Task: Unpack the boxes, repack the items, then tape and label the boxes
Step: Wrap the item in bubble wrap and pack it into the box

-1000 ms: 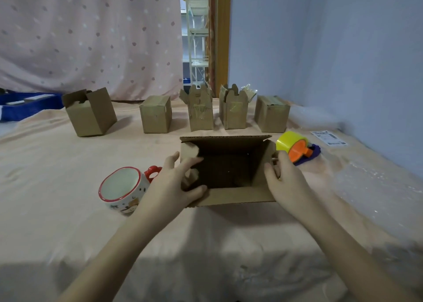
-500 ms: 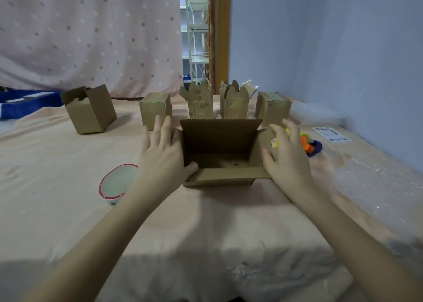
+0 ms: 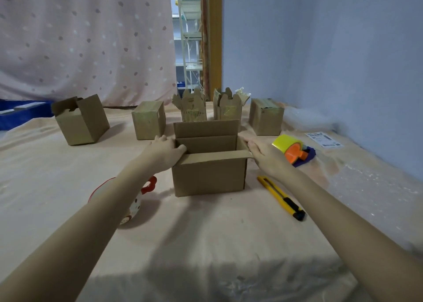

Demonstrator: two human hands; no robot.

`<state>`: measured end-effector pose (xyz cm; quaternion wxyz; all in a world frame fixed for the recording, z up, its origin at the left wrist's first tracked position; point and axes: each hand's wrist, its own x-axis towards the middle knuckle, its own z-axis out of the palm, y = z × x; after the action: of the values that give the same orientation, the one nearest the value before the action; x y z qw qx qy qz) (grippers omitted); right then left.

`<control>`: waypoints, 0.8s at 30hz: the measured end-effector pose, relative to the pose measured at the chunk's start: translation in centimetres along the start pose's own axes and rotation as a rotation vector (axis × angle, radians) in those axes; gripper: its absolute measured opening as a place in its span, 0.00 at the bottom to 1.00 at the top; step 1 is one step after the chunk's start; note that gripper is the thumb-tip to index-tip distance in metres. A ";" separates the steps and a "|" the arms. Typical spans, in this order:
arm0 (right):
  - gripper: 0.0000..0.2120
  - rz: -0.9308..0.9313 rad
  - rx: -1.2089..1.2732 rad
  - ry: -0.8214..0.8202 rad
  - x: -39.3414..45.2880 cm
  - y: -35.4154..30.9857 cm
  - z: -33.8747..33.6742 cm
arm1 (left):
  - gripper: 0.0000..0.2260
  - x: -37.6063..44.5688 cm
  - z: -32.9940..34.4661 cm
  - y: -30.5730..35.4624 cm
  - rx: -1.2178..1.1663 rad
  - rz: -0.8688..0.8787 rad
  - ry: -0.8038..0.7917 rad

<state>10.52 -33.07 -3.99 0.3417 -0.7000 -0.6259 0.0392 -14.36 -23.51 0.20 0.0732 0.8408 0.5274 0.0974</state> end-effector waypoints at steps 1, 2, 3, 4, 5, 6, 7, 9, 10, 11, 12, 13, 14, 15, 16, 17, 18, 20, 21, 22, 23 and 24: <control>0.18 0.008 0.014 0.020 0.3 0.0 0.1 | 0.19 -0.2 -0.4 0.1 -0.069 0.031 0.086; 0.18 0.008 0.020 0.045 0.5 -0.1 0.0 | 0.17 -0.5 -0.8 0.1 -0.155 0.079 0.208; 0.18 0.008 0.017 0.070 0.6 -0.2 -0.1 | 0.16 -1.0 -1.2 0.2 -0.240 0.129 0.370; 0.19 0.006 0.010 0.102 0.5 -0.3 -0.2 | 0.16 -1.6 -1.5 0.1 -0.313 0.171 0.552; 0.20 0.004 0.009 0.142 0.3 -0.4 -0.5 | 0.15 -2.6 -1.7 0.2 -0.383 0.205 0.724; 0.20 -0.004 0.019 0.187 -0.1 -0.5 -0.7 | 0.14 -3.7 -1.5 0.4 -0.462 0.221 0.855; 0.20 0.001 0.046 0.236 -0.7 -0.7 -0.9 | 0.14 -4.9 -0.8 0.7 -0.542 0.215 0.924; 0.19 0.063 0.162 0.346 -2.2 -0.8 -0.8 | 0.19 -7.4 1.9 1.8 -0.698 0.125 0.844; 0.19 0.119 0.239 0.380 -3.0 -1.1 -0.5 | 0.24 -8.4 3.6 2.6 -0.745 0.052 0.704; 0.18 0.185 0.320 0.376 -3.6 -1.3 0.3 | 0.29 -8.9 5.3 3.3 -0.758 -0.021 0.545; 0.17 0.233 0.399 0.333 -4.1 -1.6 1.1 | 0.34 -9.2 6.7 3.9 -0.746 -0.076 0.420; 0.16 0.262 0.464 0.256 -4.6 -1.9 2.1 | 0.36 -9.0 7.9 4.1 -0.734 -0.103 0.357; 0.15 0.268 0.517 0.170 -4.9 -2.1 3.1 | 0.37 -8.5 8.6 4.1 -0.736 -0.116 0.334; 0.14 0.264 0.551 0.107 -5.0 -2.1 4.0 | 0.37 -7.9 9.0 4.0 -0.752 -0.132 0.330; 0.14 0.267 0.570 0.076 -4.8 -2.1 4.6 | 0.36 -7.1 9.3 3.7 -0.788 -0.152 0.327; 0.15 0.275 0.577 0.072 -4.5 -2.1 4.9 | 0.35 -6.5 9.3 3.5 -0.826 -0.168 0.326; 0.16 0.282 0.578 0.075 -4.1 -2.0 5.3 | 0.32 -6.0 9.3 3.3 -0.858 -0.175 0.330; 0.17 0.295 0.585 0.085 -3.2 -1.9 5.8 | 0.28 -5.2 9.1 3.2 -0.884 -0.158 0.352; 0.17 0.301 0.586 0.091 -2.7 -1.9 5.9 | 0.26 -4.9 8.9 3.2 -0.887 -0.152 0.358; 0.17 0.307 0.572 0.093 -2.3 -2.1 6.0 | 0.25 -4.5 8.8 3.2 -0.892 -0.149 0.359; 0.17 0.299 0.555 0.100 -2.0 -2.1 6.1 | 0.25 -4.0 8.7 3.1 -0.888 -0.159 0.344; 0.17 0.295 0.536 0.101 -1.7 -2.3 6.1 | 0.25 -3.5 8.6 3.0 -0.879 -0.166 0.329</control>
<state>5.25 -32.04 -8.06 0.5356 -0.6692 -0.4670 0.2172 -11.18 -28.15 -7.80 0.3450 0.6587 0.5064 0.4367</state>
